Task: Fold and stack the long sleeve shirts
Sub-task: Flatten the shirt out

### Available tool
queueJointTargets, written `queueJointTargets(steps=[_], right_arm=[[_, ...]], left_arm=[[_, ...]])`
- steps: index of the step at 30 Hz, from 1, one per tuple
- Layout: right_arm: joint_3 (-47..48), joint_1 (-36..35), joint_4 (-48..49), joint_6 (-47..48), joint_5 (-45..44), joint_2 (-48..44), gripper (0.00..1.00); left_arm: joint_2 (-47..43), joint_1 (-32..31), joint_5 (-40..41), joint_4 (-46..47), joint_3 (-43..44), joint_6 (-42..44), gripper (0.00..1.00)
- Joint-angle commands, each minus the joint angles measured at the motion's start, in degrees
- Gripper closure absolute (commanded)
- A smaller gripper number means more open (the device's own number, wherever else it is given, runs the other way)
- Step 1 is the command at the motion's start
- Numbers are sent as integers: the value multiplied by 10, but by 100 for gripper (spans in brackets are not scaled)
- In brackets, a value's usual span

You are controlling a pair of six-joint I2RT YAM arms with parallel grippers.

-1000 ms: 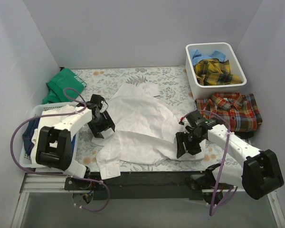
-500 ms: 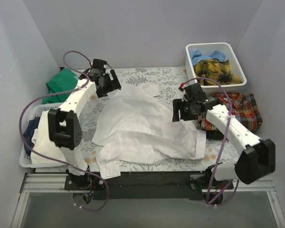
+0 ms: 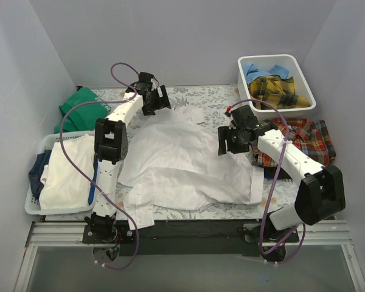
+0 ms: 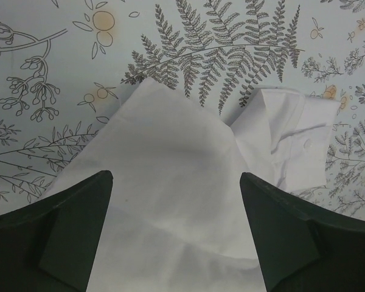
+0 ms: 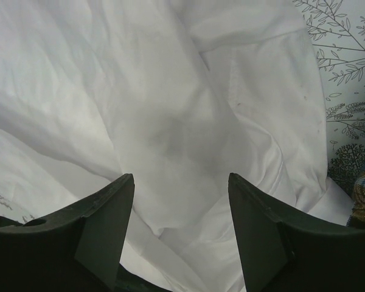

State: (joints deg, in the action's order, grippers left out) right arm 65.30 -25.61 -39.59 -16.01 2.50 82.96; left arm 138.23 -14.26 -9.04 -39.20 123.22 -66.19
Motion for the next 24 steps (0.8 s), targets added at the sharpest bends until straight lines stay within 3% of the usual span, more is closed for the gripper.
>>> queueJointTargets(steps=[1,10,12,13,15,17,18,24], right_arm=[[8,2,20,-3,-14,-24,29],[18,3,20,2,-22,-12,29],[18,3,20,4,-22,-9,29],[18,3,19,6,-22,-7,29],[19,4,15,8,-36,-6,29],[20,5,16,11,-43,-10,29],[21,6,16,12,-46,-10,29],[28,27,17,2,-66,-8,29]], left_arm=[[12,-19,25,-9,29,32,13],[88,-76,218,-70,55,94,10],[102,-78,239,-84,63,92,13],[110,-79,248,-89,69,92,21],[125,-78,271,-100,71,93,50],[129,-78,300,-112,69,96,87],[128,-78,311,-115,68,97,100],[52,-61,367,-131,42,93,100]])
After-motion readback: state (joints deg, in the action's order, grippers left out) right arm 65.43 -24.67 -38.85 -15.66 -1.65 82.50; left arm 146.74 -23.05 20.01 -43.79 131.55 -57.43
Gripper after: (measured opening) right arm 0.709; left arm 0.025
